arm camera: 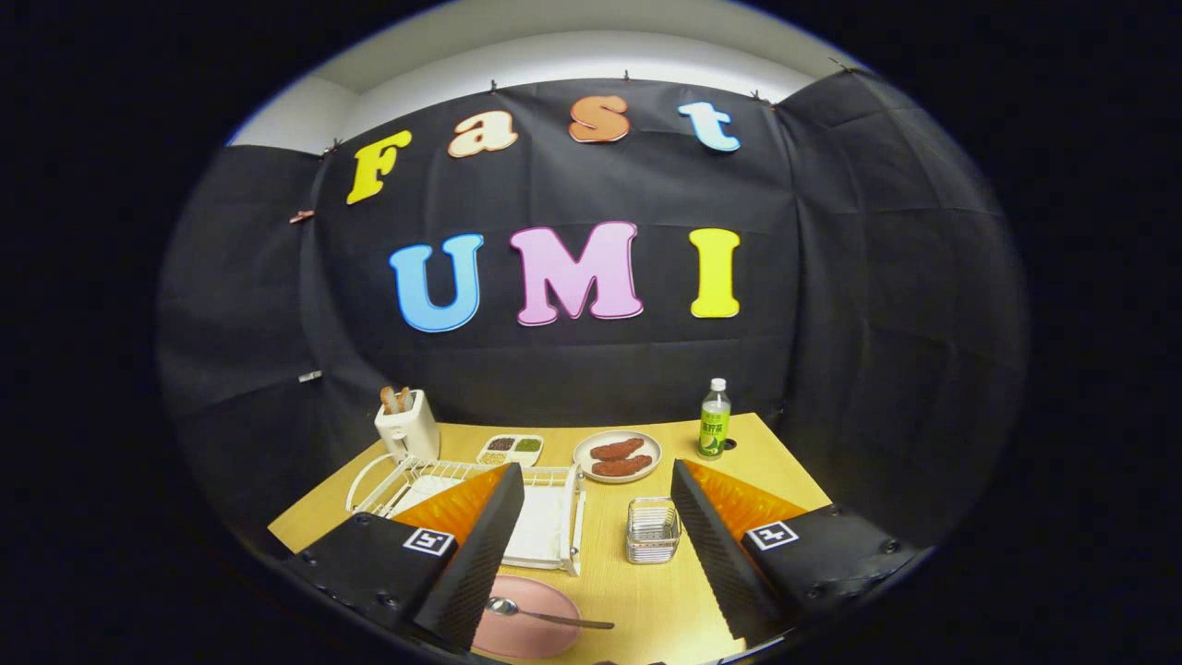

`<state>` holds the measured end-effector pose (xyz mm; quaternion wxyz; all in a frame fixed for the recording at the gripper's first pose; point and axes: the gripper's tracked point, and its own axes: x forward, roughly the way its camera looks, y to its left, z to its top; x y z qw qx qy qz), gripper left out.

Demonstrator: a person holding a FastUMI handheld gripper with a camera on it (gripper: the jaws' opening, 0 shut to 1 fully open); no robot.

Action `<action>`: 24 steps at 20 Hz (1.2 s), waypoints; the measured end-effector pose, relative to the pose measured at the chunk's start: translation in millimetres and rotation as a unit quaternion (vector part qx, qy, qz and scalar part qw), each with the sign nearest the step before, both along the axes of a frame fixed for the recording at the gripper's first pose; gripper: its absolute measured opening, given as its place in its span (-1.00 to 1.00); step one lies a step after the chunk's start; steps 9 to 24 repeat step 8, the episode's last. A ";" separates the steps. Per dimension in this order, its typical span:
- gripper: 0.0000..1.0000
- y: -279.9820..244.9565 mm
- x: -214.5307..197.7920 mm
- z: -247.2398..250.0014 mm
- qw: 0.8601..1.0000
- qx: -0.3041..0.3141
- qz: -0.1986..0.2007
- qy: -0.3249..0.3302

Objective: Take the plate from the dish rack, then take the spoon from the basket and place it into the plate.

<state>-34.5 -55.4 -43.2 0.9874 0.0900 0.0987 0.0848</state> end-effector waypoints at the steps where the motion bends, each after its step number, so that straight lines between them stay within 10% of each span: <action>1: 0.96 0.8 -4.2 1.1 1.000 0.002 -0.013 -0.001; 24: 0.97 11.9 -22.7 9.2 0.998 -0.023 -0.060 -0.002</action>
